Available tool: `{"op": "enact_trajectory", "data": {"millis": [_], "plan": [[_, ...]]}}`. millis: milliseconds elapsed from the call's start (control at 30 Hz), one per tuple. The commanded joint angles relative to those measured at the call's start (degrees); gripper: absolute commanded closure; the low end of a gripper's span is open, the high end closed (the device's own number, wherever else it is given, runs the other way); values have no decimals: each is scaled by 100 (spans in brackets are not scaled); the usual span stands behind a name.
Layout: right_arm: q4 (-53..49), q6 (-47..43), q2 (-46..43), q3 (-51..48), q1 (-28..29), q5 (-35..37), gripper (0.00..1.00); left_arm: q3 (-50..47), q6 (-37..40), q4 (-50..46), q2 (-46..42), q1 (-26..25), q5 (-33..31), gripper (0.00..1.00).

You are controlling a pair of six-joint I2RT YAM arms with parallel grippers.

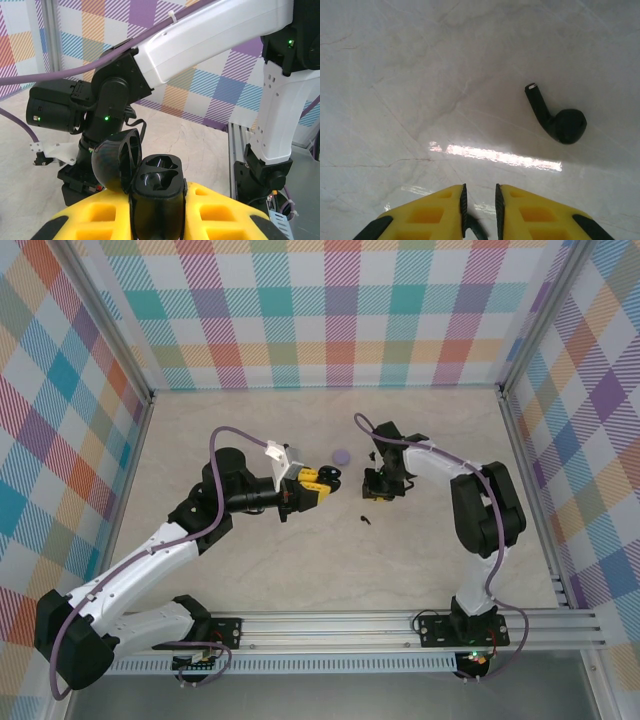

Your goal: Insert the wireless bluetooth earbuds into the charging case

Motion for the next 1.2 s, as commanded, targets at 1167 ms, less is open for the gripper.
{"op": "enact_trajectory", "data": {"millis": [1167], "plan": [[-1186,-76,1150,1494,-139,2063,85,61,-41,202,151,-113,-38,92]]}}
